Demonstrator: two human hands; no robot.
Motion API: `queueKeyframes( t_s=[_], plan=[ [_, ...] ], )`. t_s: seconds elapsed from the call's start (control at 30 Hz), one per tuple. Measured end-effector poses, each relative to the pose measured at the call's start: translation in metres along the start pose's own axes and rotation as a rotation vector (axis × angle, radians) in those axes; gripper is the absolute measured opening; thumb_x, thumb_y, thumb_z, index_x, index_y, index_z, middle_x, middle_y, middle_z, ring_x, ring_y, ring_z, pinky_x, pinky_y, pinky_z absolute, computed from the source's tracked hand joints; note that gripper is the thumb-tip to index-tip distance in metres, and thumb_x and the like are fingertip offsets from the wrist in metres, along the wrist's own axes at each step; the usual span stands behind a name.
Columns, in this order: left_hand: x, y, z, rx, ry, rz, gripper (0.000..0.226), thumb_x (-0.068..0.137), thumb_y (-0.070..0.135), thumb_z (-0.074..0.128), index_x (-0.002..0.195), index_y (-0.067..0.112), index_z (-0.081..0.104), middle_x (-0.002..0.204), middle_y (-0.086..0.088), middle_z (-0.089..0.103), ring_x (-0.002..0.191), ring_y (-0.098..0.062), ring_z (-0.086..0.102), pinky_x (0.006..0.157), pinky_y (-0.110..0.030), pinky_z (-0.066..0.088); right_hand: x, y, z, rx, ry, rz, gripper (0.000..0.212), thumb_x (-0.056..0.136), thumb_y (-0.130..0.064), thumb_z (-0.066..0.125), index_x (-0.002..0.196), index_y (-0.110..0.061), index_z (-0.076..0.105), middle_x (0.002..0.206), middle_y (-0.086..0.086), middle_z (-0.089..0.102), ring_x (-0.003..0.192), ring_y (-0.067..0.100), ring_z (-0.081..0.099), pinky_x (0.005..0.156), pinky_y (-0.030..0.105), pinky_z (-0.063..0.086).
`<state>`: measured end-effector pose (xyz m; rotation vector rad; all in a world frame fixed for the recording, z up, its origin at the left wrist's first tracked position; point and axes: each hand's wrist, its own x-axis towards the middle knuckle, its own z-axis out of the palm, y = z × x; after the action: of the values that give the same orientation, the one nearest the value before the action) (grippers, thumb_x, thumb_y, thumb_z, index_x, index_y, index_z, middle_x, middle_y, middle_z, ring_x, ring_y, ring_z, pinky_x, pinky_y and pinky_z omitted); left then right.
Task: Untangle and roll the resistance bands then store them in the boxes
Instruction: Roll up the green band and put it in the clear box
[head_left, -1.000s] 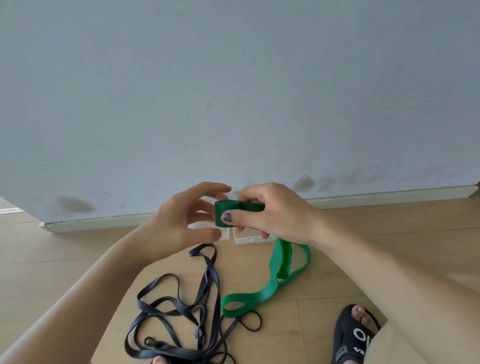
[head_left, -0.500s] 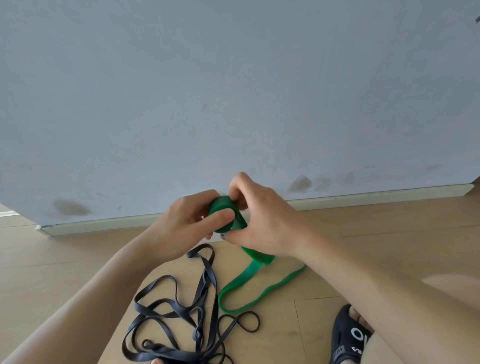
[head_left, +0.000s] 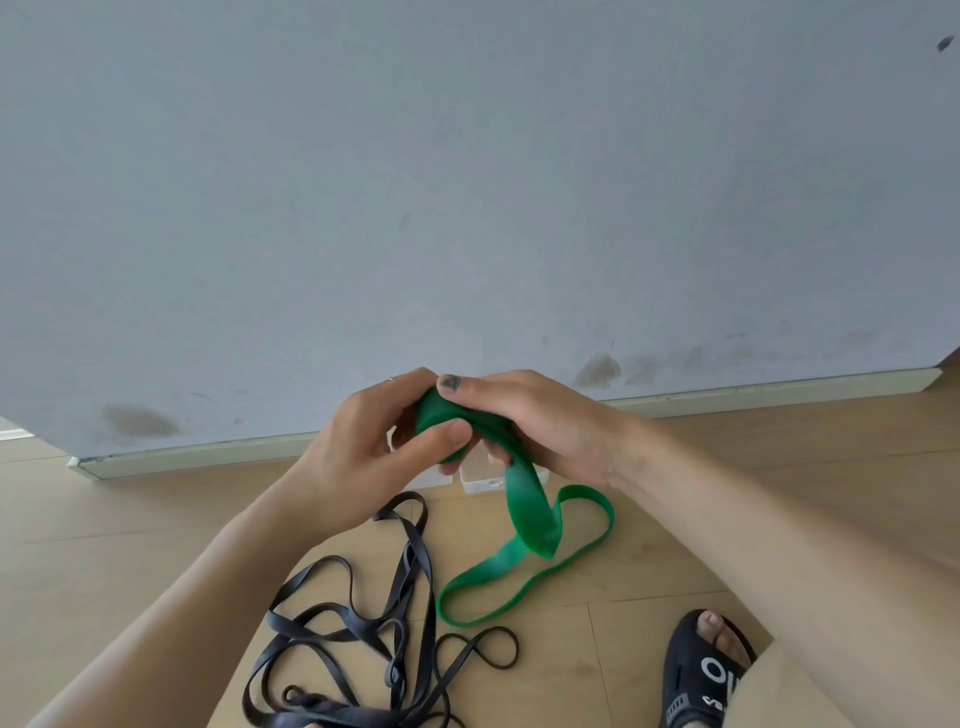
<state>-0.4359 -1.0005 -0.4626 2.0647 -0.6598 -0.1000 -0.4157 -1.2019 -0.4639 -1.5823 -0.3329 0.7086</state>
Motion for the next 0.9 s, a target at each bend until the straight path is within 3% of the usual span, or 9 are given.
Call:
queueKeyframes(
  t_s=[0.07, 0.13, 0.2, 0.27, 0.4, 0.5, 0.7, 0.8, 0.9],
  plan=[
    [-0.001, 0.0, 0.0, -0.04, 0.044, -0.003, 0.017, 0.093, 0.046, 0.059, 0.087, 0.03, 0.06, 0.066, 0.013, 0.055, 0.064, -0.014, 0.045, 0.062, -0.02, 0.038, 0.0, -0.001, 0.001, 0.175, -0.068, 0.041, 0.037, 0.104, -0.045, 0.052, 0.091, -0.023, 0.078, 0.085, 0.004, 0.075, 0.06, 0.015, 0.037, 0.065, 0.03, 0.032],
    [0.0, 0.001, 0.0, -0.069, 0.076, -0.02, 0.014, 0.091, 0.049, 0.061, 0.089, 0.036, 0.063, 0.068, 0.002, 0.051, 0.066, -0.026, 0.045, 0.059, -0.032, 0.04, 0.0, 0.0, 0.001, 0.319, -0.096, 0.074, 0.029, 0.102, -0.042, 0.058, 0.084, -0.025, 0.074, 0.074, -0.006, 0.066, 0.058, 0.013, 0.034, 0.067, 0.029, 0.031],
    [0.0, 0.002, 0.001, -0.09, 0.107, -0.027, 0.019, 0.09, 0.051, 0.062, 0.094, 0.032, 0.066, 0.075, -0.01, 0.055, 0.073, -0.036, 0.048, 0.064, -0.046, 0.042, -0.002, 0.001, 0.0, 0.44, -0.089, 0.085, 0.02, 0.098, -0.038, 0.063, 0.092, -0.021, 0.071, 0.071, -0.007, 0.061, 0.06, 0.013, 0.038, 0.069, 0.028, 0.034],
    [0.0, 0.003, 0.0, -0.106, 0.119, -0.021, 0.022, 0.09, 0.051, 0.062, 0.096, 0.03, 0.067, 0.08, -0.014, 0.057, 0.077, -0.039, 0.051, 0.068, -0.049, 0.044, -0.002, 0.004, 0.001, 0.515, -0.073, 0.081, 0.02, 0.094, -0.035, 0.064, 0.098, -0.016, 0.069, 0.072, -0.005, 0.062, 0.063, 0.013, 0.041, 0.07, 0.028, 0.036],
    [-0.001, 0.001, -0.006, 0.005, 0.113, 0.021, 0.016, 0.087, 0.049, 0.066, 0.095, 0.035, 0.067, 0.078, 0.009, 0.055, 0.068, -0.016, 0.044, 0.062, -0.024, 0.039, 0.004, 0.008, 0.001, 0.462, -0.023, 0.011, 0.02, 0.089, -0.032, 0.073, 0.099, -0.014, 0.07, 0.082, -0.001, 0.061, 0.066, 0.01, 0.049, 0.07, 0.028, 0.037],
    [-0.003, 0.003, -0.004, 0.167, 0.098, 0.03, 0.029, 0.074, 0.049, 0.073, 0.098, 0.033, 0.07, 0.077, 0.023, 0.058, 0.065, -0.007, 0.041, 0.061, -0.012, 0.035, 0.006, 0.013, 0.001, 0.173, 0.137, 0.054, 0.045, 0.077, -0.035, 0.086, 0.111, -0.009, 0.07, 0.091, 0.004, 0.074, 0.082, 0.014, 0.068, 0.078, 0.029, 0.048],
    [-0.002, -0.005, -0.002, 0.319, 0.086, 0.133, 0.032, 0.082, 0.049, 0.071, 0.098, 0.021, 0.073, 0.08, 0.026, 0.054, 0.068, 0.001, 0.049, 0.065, -0.008, 0.036, 0.004, 0.011, 0.002, -0.071, 0.165, 0.105, 0.045, 0.085, -0.046, 0.082, 0.114, -0.015, 0.069, 0.101, 0.002, 0.078, 0.096, 0.018, 0.074, 0.098, 0.037, 0.053],
    [-0.002, -0.003, 0.001, 0.333, 0.118, 0.154, 0.029, 0.087, 0.045, 0.067, 0.097, 0.017, 0.071, 0.08, 0.031, 0.05, 0.07, 0.005, 0.048, 0.066, -0.007, 0.035, 0.002, 0.003, -0.004, 0.028, -0.022, 0.095, 0.035, 0.096, -0.038, 0.069, 0.114, -0.008, 0.069, 0.096, 0.004, 0.071, 0.094, 0.02, 0.065, 0.092, 0.034, 0.048],
    [-0.001, -0.004, -0.001, 0.334, 0.14, 0.154, 0.027, 0.087, 0.045, 0.067, 0.103, 0.024, 0.07, 0.08, 0.025, 0.052, 0.069, -0.002, 0.048, 0.065, -0.011, 0.037, 0.0, 0.001, -0.009, 0.082, -0.027, 0.078, 0.019, 0.1, -0.025, 0.067, 0.11, -0.011, 0.073, 0.093, 0.0, 0.073, 0.088, 0.013, 0.069, 0.086, 0.026, 0.05]
  ],
)
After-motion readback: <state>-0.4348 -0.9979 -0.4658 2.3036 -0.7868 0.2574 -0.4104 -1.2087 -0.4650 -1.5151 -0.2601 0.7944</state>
